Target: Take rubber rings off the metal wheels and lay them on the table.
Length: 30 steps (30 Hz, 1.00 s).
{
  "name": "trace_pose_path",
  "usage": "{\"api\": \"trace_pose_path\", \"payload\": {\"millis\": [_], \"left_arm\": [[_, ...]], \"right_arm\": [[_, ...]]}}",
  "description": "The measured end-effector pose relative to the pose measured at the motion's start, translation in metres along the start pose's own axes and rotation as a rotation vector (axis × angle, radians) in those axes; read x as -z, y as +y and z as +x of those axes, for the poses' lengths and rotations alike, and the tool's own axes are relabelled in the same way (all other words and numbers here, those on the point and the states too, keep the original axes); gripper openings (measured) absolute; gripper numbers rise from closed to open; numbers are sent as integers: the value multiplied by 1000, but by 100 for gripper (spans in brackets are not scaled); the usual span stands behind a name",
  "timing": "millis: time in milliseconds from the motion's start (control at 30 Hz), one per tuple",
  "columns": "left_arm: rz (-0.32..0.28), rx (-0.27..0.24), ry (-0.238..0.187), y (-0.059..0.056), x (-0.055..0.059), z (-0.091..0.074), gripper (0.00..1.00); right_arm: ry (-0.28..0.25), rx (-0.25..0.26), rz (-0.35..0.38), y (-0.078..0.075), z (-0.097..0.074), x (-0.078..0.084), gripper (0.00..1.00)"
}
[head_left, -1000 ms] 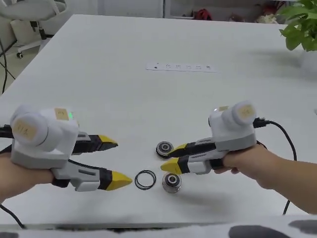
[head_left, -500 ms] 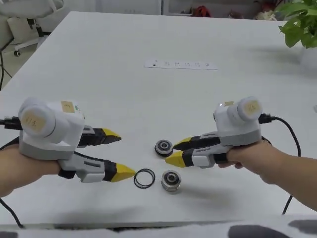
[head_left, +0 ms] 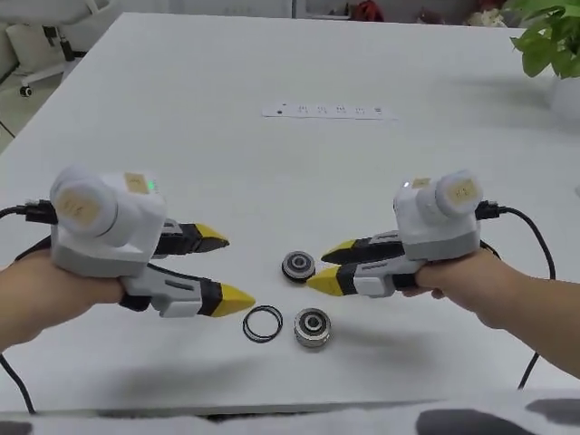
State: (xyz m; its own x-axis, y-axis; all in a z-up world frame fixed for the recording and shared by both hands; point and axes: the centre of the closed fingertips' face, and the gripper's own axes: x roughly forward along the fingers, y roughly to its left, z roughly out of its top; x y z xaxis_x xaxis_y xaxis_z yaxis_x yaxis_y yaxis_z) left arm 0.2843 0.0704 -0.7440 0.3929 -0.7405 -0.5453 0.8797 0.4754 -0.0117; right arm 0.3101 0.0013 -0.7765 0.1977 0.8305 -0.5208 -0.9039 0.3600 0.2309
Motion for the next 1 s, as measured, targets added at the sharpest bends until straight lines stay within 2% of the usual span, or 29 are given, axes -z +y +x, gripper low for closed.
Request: {"api": "trace_pose_path", "payload": {"millis": [467, 1000], "left_arm": [[2, 4, 3, 12, -3, 13, 51], [20, 26, 3, 17, -10, 35, 46]], "right_arm": [[5, 8, -19, -9, 7, 2, 27], [-1, 18, -30, -16, 9, 2, 27]]}}
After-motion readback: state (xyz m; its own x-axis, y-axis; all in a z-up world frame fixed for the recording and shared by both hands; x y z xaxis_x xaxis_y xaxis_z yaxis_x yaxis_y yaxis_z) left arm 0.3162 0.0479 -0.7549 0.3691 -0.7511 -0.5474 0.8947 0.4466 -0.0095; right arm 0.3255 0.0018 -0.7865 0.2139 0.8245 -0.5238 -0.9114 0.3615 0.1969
